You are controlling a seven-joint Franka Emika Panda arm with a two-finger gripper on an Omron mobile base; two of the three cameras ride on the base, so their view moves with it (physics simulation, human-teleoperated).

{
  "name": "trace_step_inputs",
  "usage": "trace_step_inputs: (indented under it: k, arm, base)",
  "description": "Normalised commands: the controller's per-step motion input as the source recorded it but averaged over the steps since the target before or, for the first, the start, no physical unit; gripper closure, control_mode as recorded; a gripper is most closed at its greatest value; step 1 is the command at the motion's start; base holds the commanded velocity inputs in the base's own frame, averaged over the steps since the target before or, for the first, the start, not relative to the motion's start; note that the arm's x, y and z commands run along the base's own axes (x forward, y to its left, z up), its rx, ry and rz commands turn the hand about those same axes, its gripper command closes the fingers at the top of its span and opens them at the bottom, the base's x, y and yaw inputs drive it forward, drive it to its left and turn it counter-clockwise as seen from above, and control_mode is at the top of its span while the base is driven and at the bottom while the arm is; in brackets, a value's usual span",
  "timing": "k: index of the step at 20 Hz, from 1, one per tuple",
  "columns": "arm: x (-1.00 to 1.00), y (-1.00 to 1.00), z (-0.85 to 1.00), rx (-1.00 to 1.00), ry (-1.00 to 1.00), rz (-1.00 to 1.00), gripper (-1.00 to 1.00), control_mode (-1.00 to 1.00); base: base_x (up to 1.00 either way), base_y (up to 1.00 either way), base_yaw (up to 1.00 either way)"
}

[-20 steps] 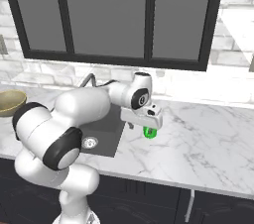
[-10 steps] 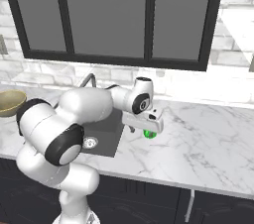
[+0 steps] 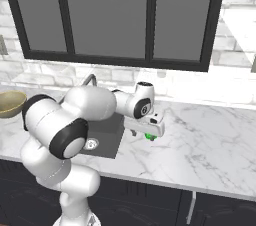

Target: Pick the mug and place it in the sink. Pick the bowl and place it in the open cabinet and then close the cabinet.

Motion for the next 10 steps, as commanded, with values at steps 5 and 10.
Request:
trace_step_inputs:
  k: [5, 10]
  arm:
    - [0.18, -0.03, -0.09, 0.0, 0.0, 0.02, -1.0, -1.0]
    - [0.18, -0.09, -0.04, 0.0, 0.0, 0.01, -1.0, -1.0]
  base:
    - [0.0, 0.0, 0.0]
    - [0.0, 0.0, 0.0]
